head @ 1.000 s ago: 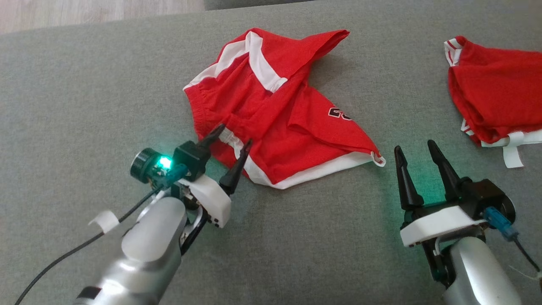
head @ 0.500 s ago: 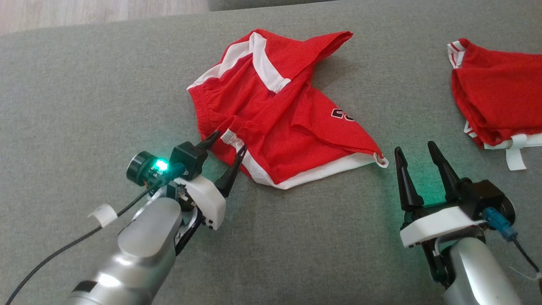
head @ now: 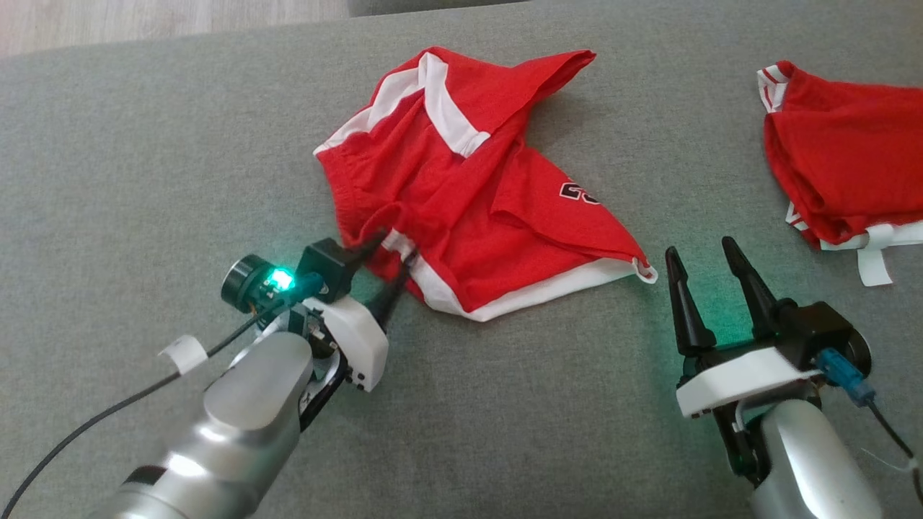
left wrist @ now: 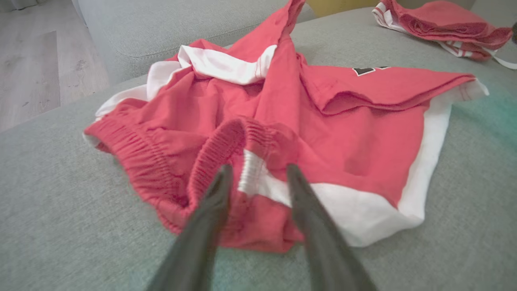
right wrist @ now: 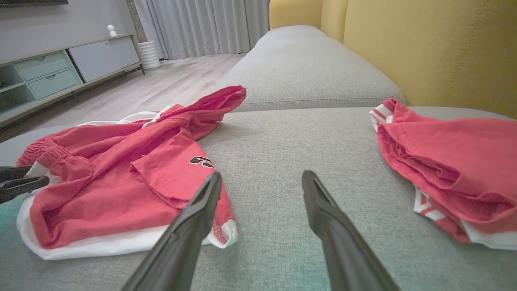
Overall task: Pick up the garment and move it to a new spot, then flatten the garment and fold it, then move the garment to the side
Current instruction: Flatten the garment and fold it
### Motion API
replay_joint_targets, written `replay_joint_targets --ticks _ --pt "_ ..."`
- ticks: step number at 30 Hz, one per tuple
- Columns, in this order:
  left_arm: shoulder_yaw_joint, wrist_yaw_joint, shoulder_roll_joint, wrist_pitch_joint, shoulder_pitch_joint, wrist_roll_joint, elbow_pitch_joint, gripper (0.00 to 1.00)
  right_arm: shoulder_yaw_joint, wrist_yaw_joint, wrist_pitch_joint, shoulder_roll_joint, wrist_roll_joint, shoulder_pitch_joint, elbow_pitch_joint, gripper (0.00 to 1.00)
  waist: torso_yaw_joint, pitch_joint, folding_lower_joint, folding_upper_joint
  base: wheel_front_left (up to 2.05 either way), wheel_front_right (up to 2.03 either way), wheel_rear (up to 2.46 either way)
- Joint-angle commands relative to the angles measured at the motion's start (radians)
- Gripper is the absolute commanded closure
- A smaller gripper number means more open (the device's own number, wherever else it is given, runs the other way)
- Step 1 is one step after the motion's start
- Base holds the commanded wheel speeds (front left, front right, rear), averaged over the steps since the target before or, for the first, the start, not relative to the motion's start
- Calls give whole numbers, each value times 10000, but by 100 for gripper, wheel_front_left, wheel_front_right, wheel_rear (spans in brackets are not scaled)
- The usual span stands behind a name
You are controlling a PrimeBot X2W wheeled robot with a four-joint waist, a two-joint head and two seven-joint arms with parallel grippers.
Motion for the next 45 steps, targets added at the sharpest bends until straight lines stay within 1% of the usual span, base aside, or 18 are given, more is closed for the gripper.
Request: replay_joint_targets --ticks 1,7,10,15,23,24,28,31,35,45 --pt "186 18 311 -53 -572 -48 -145 100 222 -7 -111 35 -85 -230 -234 0 8 -10 0 0 0 0 0" --pt "-78 18 312 -260 -596 -356 -64 100 277 -7 -111 -1 -87 -169 -191 0 81 -113 0 0 0 0 0" --pt "-31 19 317 -528 -554 -467 -33 100 500 -7 -111 -122 -139 -104 -87 0 138 -191 0 0 0 0 0" --pt "84 141 318 -813 -291 -615 -111 100 1152 -7 -111 -628 -570 41 74 0 293 -322 0 0 0 0 0" --pt "5 247 330 -919 -3 -662 -344 100 1798 -7 23 -1175 -945 19 487 0 608 -440 0 0 0 0 0" --pt "5 247 330 -919 -3 -662 -344 100 1798 -7 23 -1175 -945 19 487 0 608 -440 0 0 0 0 0" --pt "-32 278 303 -898 -12 -687 -426 100 2494 -7 188 -1522 -786 -107 586 0 734 -434 0 0 0 0 0" --pt "-51 301 289 -890 -34 -705 -488 100 2824 -7 371 -1777 -688 -299 735 0 801 -400 0 0 0 0 0" --pt "-87 320 282 -898 -45 -734 -563 100 2834 -7 554 -1942 -832 -708 1037 0 897 -350 0 0 0 0 0" --pt "-159 338 300 -908 -35 -806 -555 100 2784 -7 383 -1860 -1047 -902 1054 0 999 -342 0 0 0 0 0"
